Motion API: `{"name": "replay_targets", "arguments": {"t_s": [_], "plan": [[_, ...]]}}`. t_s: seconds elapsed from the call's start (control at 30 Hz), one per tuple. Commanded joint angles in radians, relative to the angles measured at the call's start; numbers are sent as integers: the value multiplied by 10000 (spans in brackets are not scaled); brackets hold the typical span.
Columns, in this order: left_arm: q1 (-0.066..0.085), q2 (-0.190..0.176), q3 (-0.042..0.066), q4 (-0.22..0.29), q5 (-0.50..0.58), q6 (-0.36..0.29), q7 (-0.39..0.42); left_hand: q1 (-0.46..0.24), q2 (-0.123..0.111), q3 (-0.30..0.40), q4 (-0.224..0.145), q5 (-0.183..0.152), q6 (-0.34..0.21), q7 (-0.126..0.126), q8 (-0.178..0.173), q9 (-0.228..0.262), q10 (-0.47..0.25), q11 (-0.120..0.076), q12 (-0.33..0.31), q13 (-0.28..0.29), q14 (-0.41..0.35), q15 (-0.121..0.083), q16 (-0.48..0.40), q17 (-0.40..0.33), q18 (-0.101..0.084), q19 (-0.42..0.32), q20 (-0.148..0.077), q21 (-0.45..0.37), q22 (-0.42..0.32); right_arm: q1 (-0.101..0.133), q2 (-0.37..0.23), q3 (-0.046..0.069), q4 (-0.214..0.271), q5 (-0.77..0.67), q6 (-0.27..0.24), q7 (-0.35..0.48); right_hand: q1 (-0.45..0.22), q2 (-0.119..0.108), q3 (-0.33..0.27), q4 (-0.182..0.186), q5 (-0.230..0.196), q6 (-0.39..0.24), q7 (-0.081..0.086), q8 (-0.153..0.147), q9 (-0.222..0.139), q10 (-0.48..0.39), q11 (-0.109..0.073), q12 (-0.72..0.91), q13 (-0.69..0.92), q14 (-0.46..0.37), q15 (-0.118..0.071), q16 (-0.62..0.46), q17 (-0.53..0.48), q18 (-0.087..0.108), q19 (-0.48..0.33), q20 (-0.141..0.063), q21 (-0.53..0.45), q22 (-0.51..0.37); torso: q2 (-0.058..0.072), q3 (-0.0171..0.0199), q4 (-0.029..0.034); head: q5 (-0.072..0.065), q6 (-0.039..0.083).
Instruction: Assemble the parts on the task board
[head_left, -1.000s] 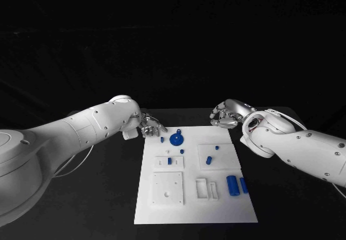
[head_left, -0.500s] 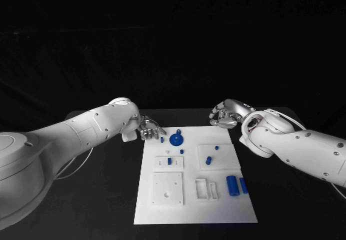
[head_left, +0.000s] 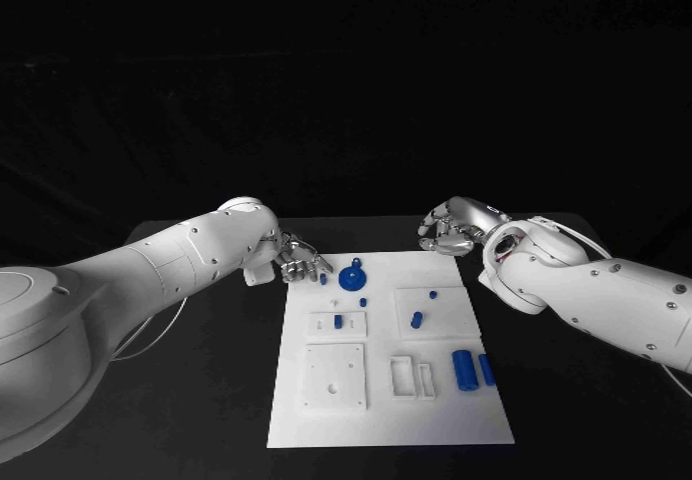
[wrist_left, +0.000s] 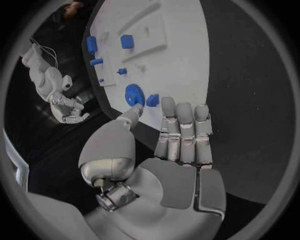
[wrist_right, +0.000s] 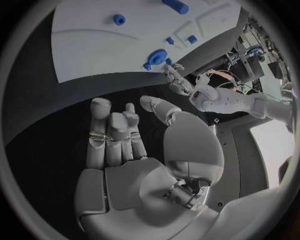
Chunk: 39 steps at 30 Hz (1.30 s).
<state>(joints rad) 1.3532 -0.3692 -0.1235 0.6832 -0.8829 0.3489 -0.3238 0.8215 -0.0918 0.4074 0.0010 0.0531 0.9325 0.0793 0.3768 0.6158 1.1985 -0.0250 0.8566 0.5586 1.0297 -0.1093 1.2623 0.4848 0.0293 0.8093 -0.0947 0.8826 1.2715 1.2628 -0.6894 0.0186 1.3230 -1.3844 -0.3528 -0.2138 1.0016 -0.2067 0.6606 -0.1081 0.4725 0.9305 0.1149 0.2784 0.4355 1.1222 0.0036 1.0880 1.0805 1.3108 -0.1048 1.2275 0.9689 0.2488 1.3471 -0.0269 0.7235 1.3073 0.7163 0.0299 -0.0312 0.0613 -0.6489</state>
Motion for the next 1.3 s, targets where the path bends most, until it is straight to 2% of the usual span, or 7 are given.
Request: {"name": "replay_targets", "arguments": {"t_s": [0.03,0.43,0.6,0.8,1.3], "plan": [[-67,52,-11,32,46,307,102,62,92,-15,-122,59,-4,61,-55,-38,-52,-9,-33,15,-72,-13,-66,20,-125,-89,-1099,-67,23,1,3,11,11,-84,49,46,-45,20,-12,37,14,-55,107,-39,-1,-15,78,36,-9,22,60,-56,13,130,-7,-60,-68,138,-3,4,6,-11,-18],[-73,-2,-9,92,125,306,69,263,237,-70,-434,70,15,61,-61,-61,-48,-9,-45,40,-74,-8,-63,35,-136,-67,-1091,-103,76,1,19,14,-12,-84,55,41,-41,21,-9,40,8,-54,107,-37,0,-15,78,38,-10,22,59,-57,14,130,-6,-60,-69,139,-4,-3,-2,-35,-32],[-73,-13,-9,162,126,404,44,426,255,-85,-730,69,31,61,-63,-75,-48,-8,-60,52,-77,-3,-72,38,-144,-51,-1086,-138,107,1,31,15,-13,-84,55,38,-41,20,-9,41,6,-54,107,-36,0,-15,78,39,-11,22,59,-57,15,130,-6,-60,-69,140,-6,15,5,-34,-32],[-72,-17,-7,163,125,385,15,591,297,-32,-990,73,90,50,-39,-78,-24,-17,-66,64,-59,-3,-71,44,-154,-13,-1083,-165,135,1,30,16,-20,-84,68,28,-39,20,-8,43,5,-55,107,-36,1,-15,78,40,-11,21,59,-57,15,130,-7,-60,-70,140,-7,6,8,-41,-55],[-70,-9,-3,144,221,297,79,594,561,31,-1149,77,89,56,-50,-97,13,-13,-97,63,-43,0,-78,47,-171,31,-1079,-207,168,1,58,19,-74,-107,33,-54,-39,18,-8,47,2,-54,106,-33,3,-16,77,41,-13,21,59,-58,16,130,-9,-59,-72,141,3,8,15,-45,-86]]}}
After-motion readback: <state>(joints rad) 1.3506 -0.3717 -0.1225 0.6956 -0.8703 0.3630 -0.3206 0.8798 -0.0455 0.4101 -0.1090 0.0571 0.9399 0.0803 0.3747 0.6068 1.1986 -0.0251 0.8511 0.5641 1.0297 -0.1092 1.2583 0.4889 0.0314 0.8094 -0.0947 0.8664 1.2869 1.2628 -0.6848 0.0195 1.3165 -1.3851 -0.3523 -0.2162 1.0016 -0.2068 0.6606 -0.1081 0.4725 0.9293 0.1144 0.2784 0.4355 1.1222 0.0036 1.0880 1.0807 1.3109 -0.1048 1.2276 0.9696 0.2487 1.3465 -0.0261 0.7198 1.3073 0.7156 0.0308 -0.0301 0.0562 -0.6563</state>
